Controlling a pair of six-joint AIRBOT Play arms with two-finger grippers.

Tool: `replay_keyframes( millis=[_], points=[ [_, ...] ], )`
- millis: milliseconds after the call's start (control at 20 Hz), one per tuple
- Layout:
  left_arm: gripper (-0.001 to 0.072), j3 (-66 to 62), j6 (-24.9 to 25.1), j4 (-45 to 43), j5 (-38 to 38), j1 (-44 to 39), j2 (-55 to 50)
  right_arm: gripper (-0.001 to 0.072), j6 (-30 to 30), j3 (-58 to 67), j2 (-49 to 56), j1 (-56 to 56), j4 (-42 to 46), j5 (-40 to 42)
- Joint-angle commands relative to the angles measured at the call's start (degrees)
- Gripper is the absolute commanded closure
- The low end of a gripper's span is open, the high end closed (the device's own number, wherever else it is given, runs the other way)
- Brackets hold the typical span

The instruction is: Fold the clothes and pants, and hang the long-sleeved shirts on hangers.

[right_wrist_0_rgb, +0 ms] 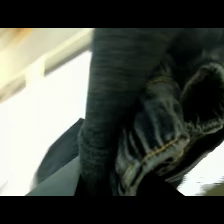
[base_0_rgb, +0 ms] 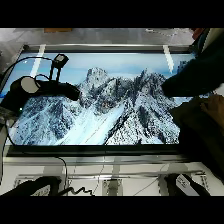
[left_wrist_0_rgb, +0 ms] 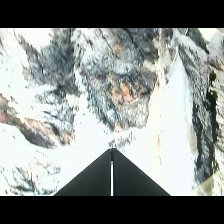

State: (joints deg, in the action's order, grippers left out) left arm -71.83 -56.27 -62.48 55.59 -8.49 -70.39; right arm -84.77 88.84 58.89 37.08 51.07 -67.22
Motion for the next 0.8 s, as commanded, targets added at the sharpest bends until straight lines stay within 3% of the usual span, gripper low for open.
replay_keyframes(
  millis=[0,200,400,450,550,600,750],
  points=[
    [0.0685,-0.07,-0.59,-0.37,6.1,2.29,0.57,0.0682,-3.32,1.09,-10.1,14.4,20.46,-2.1],
    [0.0685,-0.07,-0.59,-0.31,6.19,2.19,0.57,0.0682,-3.26,0.96,-11.32,28.81,37.9,-17.35],
    [0.0685,-0.07,-0.57,-0.31,6.19,2.19,0.55,0.0675,-3.28,0.5,-10.97,37.48,39.04,-19.45],
    [0.0685,-0.07,-0.57,-0.31,6.19,2.16,0.55,0.0591,-3.3,0.48,-10.88,38.05,39.04,-18.78],
    [0.0684,-0.07,-0.57,-0.31,6.19,2.19,0.52,0.026,-3.3,0.48,-10.86,38.05,38.34,-17.53],
    [0.0685,-0.07,-0.57,-0.31,6.21,2.16,0.52,0.0212,-3.3,0.48,-10.86,38.05,37.99,-16.65],
    [0.0684,-0.07,-0.57,-0.31,6.19,2.19,0.52,0.0212,-3.32,0.48,-10.86,38.03,35.69,-15.98]
  ],
)
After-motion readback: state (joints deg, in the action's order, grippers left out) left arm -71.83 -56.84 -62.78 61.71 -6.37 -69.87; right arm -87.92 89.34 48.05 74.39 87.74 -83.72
